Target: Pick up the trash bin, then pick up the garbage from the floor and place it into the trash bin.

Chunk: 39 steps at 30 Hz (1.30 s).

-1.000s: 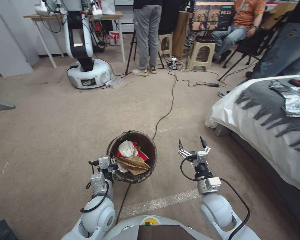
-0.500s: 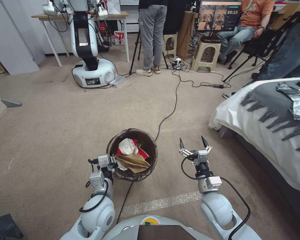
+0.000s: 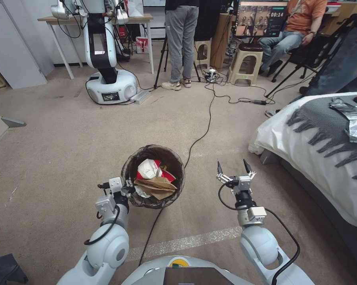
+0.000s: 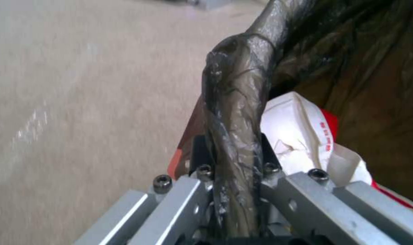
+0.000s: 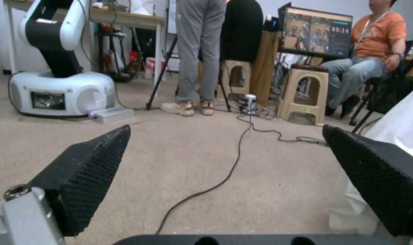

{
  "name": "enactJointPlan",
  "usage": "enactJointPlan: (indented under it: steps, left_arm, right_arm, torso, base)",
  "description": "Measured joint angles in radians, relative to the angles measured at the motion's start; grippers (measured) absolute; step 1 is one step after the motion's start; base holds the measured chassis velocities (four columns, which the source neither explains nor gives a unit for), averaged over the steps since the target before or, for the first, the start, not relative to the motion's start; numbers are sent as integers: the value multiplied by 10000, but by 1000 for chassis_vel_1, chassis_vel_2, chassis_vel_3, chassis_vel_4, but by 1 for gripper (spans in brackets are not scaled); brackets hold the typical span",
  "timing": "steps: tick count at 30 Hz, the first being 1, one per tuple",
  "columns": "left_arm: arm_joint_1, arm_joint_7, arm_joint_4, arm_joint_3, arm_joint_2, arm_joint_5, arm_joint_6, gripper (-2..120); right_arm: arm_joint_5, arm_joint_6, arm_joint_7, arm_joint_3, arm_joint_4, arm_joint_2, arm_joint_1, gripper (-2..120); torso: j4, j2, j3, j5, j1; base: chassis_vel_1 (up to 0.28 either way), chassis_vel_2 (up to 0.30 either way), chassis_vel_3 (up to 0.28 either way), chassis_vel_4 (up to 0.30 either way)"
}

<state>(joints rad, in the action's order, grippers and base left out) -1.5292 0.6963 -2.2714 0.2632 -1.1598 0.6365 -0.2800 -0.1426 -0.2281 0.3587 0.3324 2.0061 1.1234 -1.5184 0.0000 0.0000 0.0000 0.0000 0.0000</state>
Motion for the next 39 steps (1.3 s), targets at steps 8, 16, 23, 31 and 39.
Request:
enactJointPlan:
  steps: [8,16,23,31,39]
  left_arm:
    - [80,674,-543,312,380,1781,-666,2]
    - [178,1551,-1479,887,1324,5395,-2233,2]
    - [205,1890,-1662,880,1805,6697,-2869,2]
    - [552,2161,-1314,646,1940,7557,-3184,2]
    - [1248,2387,-711,322,1920,8060,-3419,2]
  right_arm:
    - [0,35,16,-43,53,65,15,100]
    - [89,50,49,-59,143,286,-99,100]
    - [194,50,94,34,312,505,-235,100]
    - [358,47,121,52,417,826,-365,100]
    - [438,48,149,51,498,989,-420,100]
  torso:
    - [0,0,0,-1,0]
    - [0,0,0,0,0]
    - [1,0,0,0,0]
    - [0,0,0,0,0]
    - [1,0,0,0,0]
  base:
    - [0,0,0,0]
    - [0,0,0,0]
    - [0,0,0,0]
    - [0,0,0,0]
    - [0,0,0,0]
